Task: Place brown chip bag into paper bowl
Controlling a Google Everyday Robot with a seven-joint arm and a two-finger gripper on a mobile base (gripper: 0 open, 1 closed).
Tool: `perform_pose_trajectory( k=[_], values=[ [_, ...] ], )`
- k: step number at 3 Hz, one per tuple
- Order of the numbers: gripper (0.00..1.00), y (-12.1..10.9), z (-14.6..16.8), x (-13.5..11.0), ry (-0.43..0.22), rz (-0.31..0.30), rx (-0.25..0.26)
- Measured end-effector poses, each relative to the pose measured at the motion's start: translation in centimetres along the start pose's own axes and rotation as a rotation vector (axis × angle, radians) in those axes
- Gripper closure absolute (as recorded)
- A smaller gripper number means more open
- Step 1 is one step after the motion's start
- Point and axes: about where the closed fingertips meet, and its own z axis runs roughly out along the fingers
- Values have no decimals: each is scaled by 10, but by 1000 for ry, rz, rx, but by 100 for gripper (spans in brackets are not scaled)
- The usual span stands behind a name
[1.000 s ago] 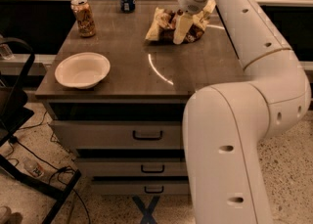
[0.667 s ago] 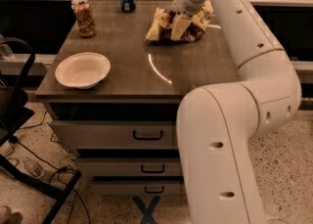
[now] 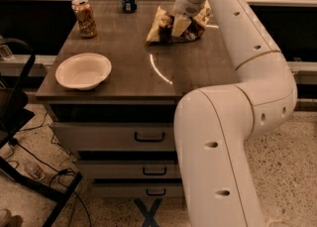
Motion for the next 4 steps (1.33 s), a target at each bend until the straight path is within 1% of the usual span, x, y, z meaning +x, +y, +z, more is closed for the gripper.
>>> perform_pose_trajectory(
  k=[1,2,3,4],
  values=[
    [95,1,5,-1,-1,-1,-4],
    [100,2,8,-1,-1,-1,-7],
    [100,2,8,-1,-1,-1,-7],
    [100,1,-6,-3,16,-18,-8]
  ],
)
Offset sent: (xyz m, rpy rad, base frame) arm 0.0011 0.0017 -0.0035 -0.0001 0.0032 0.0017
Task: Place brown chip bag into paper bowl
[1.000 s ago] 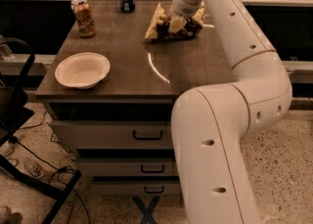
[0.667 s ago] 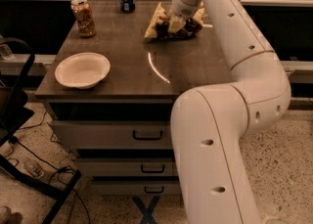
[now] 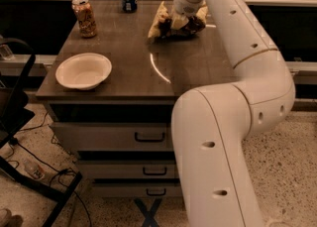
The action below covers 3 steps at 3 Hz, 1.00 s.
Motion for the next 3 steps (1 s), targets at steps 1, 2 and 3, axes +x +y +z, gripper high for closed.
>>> perform_pose_trajectory(
  k=[1,2,3],
  values=[
    [100,-1,-24,3,8,-7,8],
    [100,-2,-76,0,13,-29,29],
    [100,0,-115,-7,-13,-61,48]
  ],
)
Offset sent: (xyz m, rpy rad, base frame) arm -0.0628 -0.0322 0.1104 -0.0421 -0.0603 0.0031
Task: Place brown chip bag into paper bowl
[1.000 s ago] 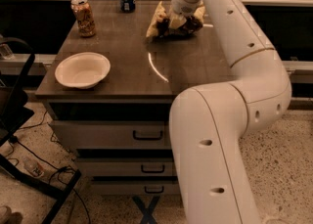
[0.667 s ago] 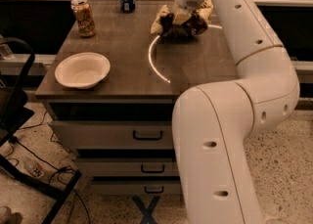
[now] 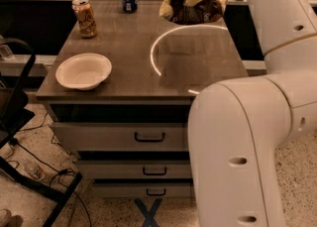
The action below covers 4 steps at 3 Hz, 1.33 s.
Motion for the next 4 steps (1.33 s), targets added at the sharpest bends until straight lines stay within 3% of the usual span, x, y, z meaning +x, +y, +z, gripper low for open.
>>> perform_pose_trajectory(
  k=[2,3,4],
  values=[
    [100,23,-70,-33,-40,-84,-1],
    [100,56,-100,-64,-102,-147,11],
    [100,79,-105,-90,-168,-215,17]
  ],
)
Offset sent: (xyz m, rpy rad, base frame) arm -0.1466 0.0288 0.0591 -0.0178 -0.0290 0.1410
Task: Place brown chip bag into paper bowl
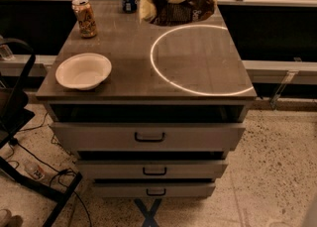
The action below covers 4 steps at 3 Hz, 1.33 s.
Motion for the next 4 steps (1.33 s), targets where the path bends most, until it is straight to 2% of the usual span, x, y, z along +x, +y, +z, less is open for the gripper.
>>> perform_pose_trajectory(
  k=[1,2,3,4],
  values=[
    [100,7,4,-29,-80,-84,20],
    [100,6,11,-61,-188,-201,47],
    [100,4,16,-78,-244,-280,63],
    [100,6,19,-84,-250,-292,58]
  ],
)
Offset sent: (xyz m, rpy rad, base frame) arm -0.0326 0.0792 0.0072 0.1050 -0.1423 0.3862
